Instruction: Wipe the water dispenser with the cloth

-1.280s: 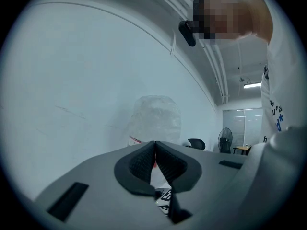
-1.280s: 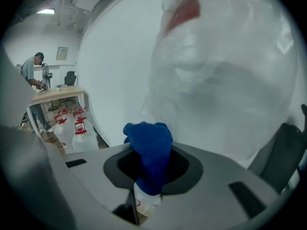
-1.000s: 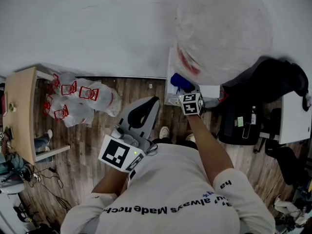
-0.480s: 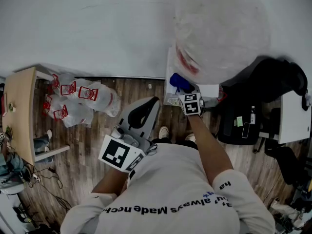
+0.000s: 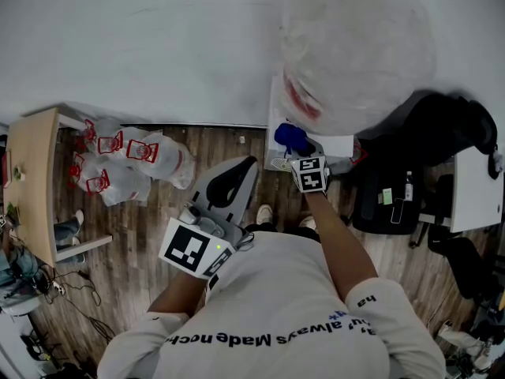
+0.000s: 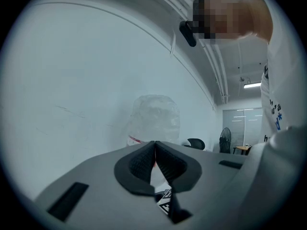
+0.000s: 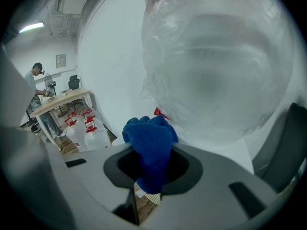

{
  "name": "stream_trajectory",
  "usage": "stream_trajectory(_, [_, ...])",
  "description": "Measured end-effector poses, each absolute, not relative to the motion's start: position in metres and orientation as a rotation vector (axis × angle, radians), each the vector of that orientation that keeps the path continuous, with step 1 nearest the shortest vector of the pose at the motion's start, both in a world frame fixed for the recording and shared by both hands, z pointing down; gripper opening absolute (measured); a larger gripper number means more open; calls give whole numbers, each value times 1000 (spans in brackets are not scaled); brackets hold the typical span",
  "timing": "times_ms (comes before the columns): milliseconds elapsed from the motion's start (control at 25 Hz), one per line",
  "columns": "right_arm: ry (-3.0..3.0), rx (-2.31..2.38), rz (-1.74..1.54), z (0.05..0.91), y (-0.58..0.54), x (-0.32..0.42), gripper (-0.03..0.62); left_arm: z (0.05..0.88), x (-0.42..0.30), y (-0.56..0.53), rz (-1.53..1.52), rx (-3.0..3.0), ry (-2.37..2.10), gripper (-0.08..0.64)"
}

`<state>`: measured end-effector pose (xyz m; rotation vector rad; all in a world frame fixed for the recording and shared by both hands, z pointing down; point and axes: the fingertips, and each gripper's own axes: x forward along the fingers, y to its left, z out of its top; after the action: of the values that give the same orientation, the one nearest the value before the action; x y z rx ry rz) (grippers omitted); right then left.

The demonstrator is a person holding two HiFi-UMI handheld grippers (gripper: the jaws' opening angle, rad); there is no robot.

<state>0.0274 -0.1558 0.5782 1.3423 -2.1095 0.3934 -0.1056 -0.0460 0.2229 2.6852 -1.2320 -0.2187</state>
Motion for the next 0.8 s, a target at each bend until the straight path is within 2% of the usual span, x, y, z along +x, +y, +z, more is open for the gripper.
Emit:
stream_trajectory(480, [-2115, 1342, 436, 581, -135, 32, 94, 221, -99, -46, -225, 2698, -1218, 20])
stream_trajectory(800, [-2162, 1519, 361, 537, -140, 51, 95, 224, -98, -49, -221, 2693, -1216, 20])
